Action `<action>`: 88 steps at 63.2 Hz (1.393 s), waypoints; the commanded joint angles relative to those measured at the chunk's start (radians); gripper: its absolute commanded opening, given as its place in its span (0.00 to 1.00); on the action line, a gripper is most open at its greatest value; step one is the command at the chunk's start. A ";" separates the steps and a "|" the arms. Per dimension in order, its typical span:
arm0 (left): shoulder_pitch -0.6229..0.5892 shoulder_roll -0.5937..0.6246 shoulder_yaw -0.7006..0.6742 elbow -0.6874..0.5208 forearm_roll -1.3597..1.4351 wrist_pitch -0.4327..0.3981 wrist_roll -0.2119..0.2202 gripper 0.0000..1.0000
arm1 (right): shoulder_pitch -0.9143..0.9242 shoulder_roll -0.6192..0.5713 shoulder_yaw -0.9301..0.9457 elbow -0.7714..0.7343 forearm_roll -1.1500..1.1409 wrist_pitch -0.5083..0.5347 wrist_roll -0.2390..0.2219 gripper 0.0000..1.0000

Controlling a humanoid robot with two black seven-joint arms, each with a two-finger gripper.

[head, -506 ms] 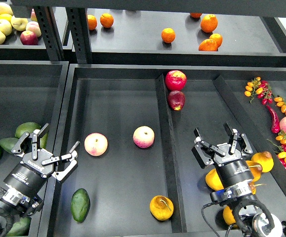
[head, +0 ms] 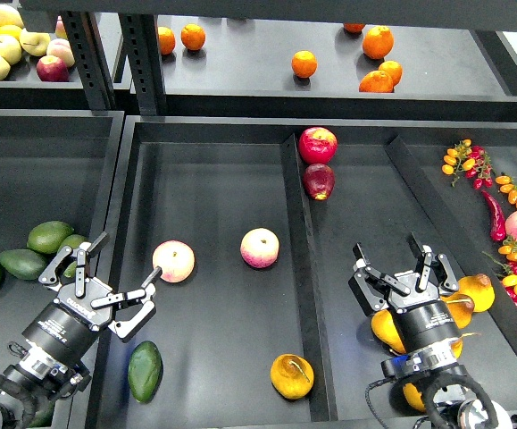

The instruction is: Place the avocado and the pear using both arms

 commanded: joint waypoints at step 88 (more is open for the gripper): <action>-0.452 0.274 0.391 0.247 0.091 0.000 0.000 1.00 | -0.014 0.000 0.016 -0.001 -0.001 0.046 -0.002 1.00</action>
